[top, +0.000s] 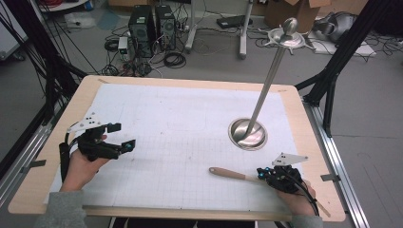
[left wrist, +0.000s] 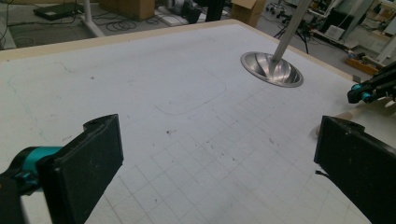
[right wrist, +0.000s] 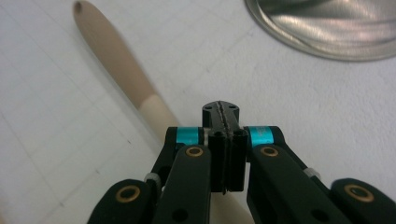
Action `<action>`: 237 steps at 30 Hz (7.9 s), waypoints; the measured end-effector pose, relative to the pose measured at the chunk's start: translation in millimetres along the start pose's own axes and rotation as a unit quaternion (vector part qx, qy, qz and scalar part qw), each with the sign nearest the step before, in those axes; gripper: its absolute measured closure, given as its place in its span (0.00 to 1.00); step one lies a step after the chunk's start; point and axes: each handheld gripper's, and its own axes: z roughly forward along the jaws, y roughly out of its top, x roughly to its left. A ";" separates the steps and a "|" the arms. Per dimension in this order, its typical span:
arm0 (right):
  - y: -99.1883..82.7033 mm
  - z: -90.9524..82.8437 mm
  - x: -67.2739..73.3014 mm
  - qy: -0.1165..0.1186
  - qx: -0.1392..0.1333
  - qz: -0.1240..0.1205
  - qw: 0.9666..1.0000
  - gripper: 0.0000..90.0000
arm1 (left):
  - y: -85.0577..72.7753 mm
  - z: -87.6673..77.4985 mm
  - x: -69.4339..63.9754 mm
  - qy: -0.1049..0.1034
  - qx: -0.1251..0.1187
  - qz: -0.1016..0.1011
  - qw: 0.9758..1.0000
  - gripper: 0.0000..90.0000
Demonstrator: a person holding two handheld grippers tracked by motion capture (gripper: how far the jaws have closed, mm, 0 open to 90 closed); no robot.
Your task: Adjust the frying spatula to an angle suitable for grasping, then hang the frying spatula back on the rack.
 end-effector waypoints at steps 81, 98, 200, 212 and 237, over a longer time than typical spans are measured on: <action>58.7 82.0 48.9 0.009 0.009 -0.066 0.998 1.00 | -3.0 2.1 -0.5 0.002 0.006 0.004 1.000 0.02; 63.9 89.3 41.3 -0.024 0.000 -0.044 0.999 1.00 | -3.7 2.8 -0.6 0.001 0.006 0.003 1.000 0.02; 59.7 -36.7 -35.0 0.038 -0.139 0.045 0.989 0.18 | -14.1 -17.5 4.5 0.025 -0.002 -0.013 1.000 0.02; 61.1 -27.8 -35.6 0.046 -0.124 0.040 0.990 0.18 | -14.6 -19.4 3.2 0.027 -0.002 -0.011 1.000 0.02; 52.6 8.7 -36.6 0.034 -0.088 0.041 0.995 0.18 | -15.7 -15.2 7.5 0.020 -0.004 -0.019 1.000 0.02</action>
